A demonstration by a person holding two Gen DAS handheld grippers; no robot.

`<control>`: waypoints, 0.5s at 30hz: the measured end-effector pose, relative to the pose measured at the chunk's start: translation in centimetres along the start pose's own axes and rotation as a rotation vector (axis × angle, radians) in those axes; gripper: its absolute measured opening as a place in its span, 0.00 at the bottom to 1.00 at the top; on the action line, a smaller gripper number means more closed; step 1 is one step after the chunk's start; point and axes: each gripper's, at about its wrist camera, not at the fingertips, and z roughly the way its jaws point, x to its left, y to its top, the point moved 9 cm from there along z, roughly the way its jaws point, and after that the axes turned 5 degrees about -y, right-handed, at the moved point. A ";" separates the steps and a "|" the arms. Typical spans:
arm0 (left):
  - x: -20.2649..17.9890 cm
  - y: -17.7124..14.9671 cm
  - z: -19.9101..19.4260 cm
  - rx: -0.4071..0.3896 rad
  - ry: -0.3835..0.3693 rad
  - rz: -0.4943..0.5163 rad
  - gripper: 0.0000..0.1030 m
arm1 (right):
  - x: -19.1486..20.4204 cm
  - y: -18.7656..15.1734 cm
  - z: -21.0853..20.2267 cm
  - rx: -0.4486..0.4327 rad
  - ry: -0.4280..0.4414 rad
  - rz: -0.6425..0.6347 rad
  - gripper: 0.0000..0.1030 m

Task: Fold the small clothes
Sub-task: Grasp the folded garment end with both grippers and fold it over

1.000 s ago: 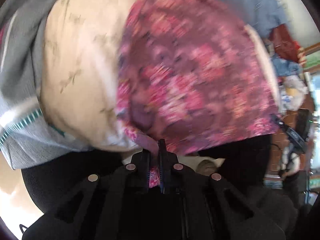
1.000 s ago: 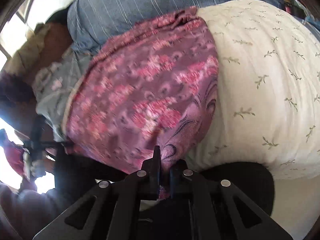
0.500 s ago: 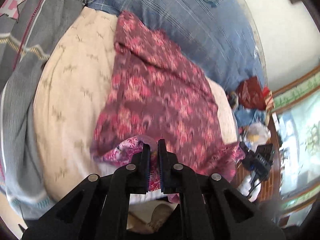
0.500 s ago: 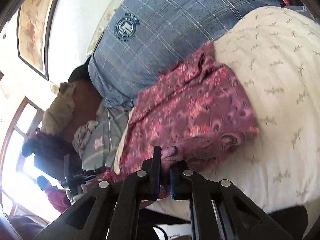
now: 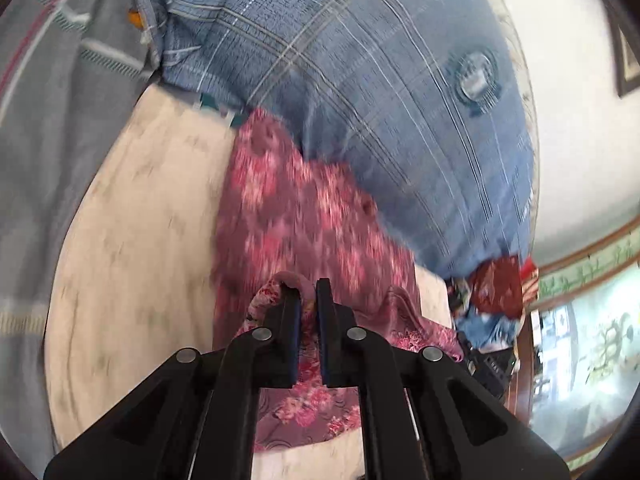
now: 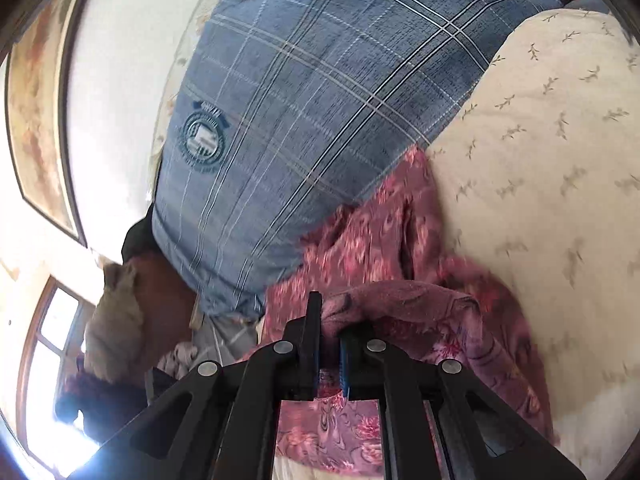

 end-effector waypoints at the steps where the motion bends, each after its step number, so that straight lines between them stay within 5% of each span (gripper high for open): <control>1: 0.0 1.0 0.5 -0.011 0.008 -0.002 0.05 | -0.2 1.1 1.1 -0.005 0.001 0.021 0.06; 8: 1.5 8.1 5.7 -0.030 0.079 -0.050 0.05 | -1.6 6.6 6.8 -0.044 -0.011 0.129 0.06; 15: 5.4 9.3 10.1 0.073 0.167 -0.149 0.05 | -4.9 7.7 11.8 0.028 -0.134 0.237 0.11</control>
